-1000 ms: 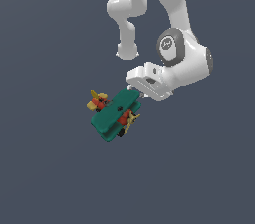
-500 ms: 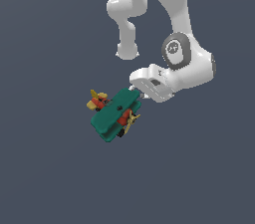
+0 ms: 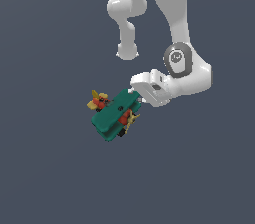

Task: Pick up the object and move it to a goal position.

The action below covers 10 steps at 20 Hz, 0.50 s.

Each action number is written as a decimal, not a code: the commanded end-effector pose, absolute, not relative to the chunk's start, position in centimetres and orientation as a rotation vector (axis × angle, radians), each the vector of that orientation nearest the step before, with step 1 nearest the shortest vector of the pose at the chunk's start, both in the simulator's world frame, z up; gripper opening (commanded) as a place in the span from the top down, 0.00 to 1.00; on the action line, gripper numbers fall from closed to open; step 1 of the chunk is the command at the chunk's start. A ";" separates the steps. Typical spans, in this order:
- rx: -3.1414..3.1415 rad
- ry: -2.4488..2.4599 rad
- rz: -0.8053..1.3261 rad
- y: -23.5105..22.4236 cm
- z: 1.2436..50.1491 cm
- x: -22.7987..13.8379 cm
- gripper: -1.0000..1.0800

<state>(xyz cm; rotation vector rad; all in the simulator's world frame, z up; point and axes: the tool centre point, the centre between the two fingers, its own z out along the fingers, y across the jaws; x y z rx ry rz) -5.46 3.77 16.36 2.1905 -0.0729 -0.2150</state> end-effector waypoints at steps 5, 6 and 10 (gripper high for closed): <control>2.154 -0.071 -0.194 4.1 16.1 -5.3 0.19; 2.151 -0.073 -0.192 4.0 16.1 -5.3 0.19; 2.141 -0.091 -0.186 3.3 16.0 -5.3 0.19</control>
